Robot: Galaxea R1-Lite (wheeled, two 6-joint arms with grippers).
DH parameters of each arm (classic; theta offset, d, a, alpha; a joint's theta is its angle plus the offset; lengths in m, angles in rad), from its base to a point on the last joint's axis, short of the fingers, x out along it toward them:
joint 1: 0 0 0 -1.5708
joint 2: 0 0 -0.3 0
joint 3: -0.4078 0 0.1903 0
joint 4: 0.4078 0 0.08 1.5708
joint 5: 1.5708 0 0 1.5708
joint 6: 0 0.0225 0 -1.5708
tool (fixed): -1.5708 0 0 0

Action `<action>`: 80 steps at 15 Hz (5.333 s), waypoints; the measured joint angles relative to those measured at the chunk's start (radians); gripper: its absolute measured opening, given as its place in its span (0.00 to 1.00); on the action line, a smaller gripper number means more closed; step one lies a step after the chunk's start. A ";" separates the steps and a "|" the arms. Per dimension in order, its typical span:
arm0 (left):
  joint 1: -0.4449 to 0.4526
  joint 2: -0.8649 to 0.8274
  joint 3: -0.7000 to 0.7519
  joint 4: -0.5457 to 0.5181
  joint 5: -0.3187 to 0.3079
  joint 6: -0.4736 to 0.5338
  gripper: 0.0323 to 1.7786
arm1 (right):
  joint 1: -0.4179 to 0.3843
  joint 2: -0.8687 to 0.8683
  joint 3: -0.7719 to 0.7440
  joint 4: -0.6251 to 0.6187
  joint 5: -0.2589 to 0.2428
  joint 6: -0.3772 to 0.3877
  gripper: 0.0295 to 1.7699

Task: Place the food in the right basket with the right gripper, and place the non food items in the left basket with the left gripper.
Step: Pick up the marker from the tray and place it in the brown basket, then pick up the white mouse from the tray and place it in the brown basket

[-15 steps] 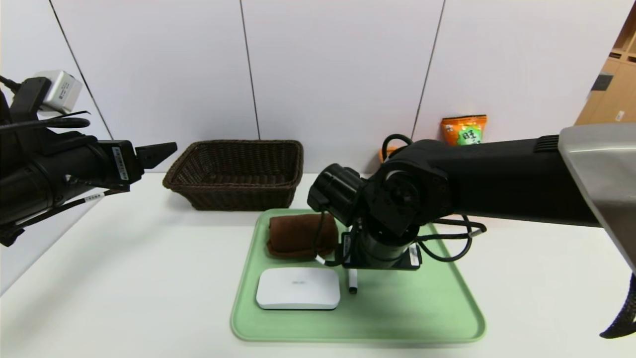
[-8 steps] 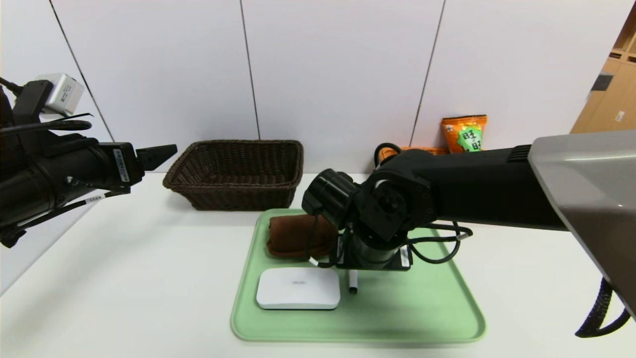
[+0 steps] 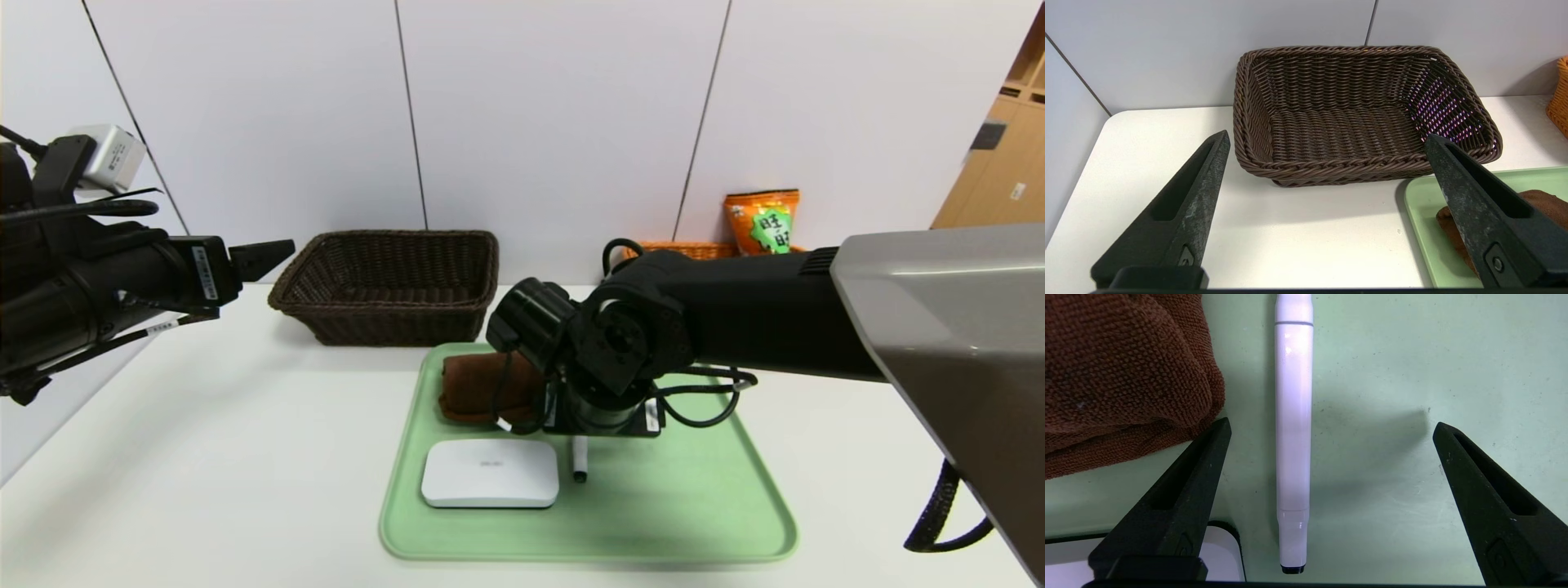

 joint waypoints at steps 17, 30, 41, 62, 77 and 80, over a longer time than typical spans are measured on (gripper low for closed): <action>0.001 0.005 -0.008 -0.005 0.000 -0.002 0.95 | 0.016 0.011 0.006 0.009 0.001 -0.005 0.18; 0.001 0.008 -0.006 -0.005 0.000 -0.006 0.95 | 0.008 -0.057 -0.006 0.007 -0.065 -0.020 0.07; 0.001 0.001 -0.003 -0.005 0.000 -0.006 0.95 | 0.029 -0.156 -0.070 -0.695 -0.051 -0.646 0.07; 0.001 0.005 0.006 -0.005 -0.001 -0.014 0.95 | -0.039 0.280 -0.141 -1.441 0.136 -0.897 0.07; 0.001 0.005 0.004 -0.005 0.000 -0.012 0.95 | -0.053 0.261 -0.141 -1.468 0.129 -0.953 0.76; 0.001 0.004 0.001 -0.005 0.000 -0.011 0.95 | -0.087 0.174 -0.128 -1.415 0.113 -1.020 0.83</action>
